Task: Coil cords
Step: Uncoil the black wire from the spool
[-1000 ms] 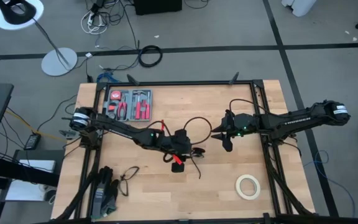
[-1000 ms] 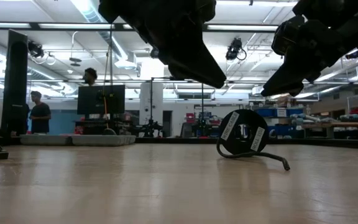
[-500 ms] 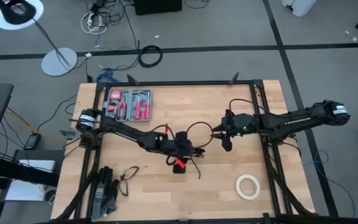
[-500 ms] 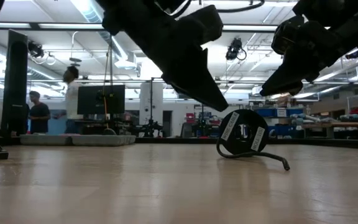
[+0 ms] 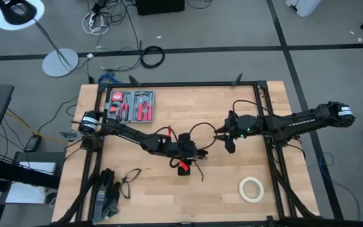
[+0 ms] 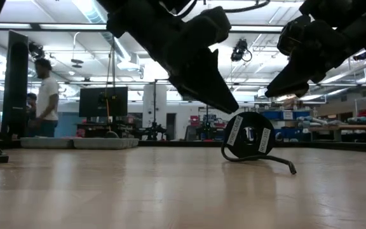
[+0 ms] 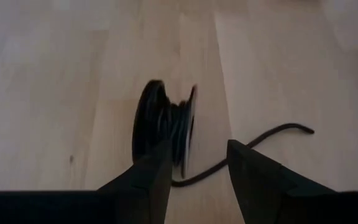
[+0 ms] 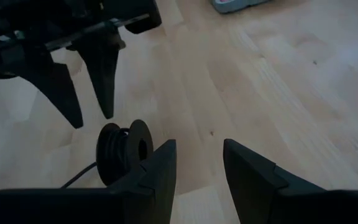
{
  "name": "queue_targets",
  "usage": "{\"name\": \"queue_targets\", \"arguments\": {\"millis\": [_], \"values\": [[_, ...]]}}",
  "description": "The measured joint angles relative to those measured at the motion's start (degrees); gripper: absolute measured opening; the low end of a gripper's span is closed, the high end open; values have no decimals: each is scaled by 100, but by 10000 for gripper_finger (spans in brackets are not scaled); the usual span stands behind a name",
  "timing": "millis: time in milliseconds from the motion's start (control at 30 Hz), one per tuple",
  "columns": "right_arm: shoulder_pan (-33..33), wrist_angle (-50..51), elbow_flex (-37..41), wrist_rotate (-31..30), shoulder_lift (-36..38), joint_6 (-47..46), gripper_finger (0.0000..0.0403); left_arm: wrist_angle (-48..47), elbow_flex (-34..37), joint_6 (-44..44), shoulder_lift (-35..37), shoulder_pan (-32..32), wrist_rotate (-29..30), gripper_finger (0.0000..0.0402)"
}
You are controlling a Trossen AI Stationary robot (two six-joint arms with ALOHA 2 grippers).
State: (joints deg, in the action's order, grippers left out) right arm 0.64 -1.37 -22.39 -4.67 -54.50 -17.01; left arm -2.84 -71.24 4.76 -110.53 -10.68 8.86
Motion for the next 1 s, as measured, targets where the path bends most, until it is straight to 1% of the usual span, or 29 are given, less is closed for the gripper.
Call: {"name": "queue_targets", "arguments": {"millis": [133,200,267,467,533,633,800,1000], "values": [[50,57,0,367,-16,-362,135,-95,2,3,-10,-12,0,158],[186,57,0,558,-71,-552,134,-185,2,11,-10,-29,2,158],[383,-61,-1,587,-167,-680,134,-217,4,10,-12,-52,3,158],[968,-349,-2,29,-751,-845,134,-212,13,-3,-65,-64,183,158],[1091,-378,-1,-214,-929,-902,134,-188,13,-1,-64,-63,205,158],[1222,-676,0,-512,-1161,-992,134,-182,11,72,-58,-68,313,158],[1356,-1306,-2,-563,-1647,-1037,134,-173,11,187,-60,-68,354,158],[1355,-1425,0,-618,-2140,-1143,134,-151,11,189,-110,-68,341,158]]}}
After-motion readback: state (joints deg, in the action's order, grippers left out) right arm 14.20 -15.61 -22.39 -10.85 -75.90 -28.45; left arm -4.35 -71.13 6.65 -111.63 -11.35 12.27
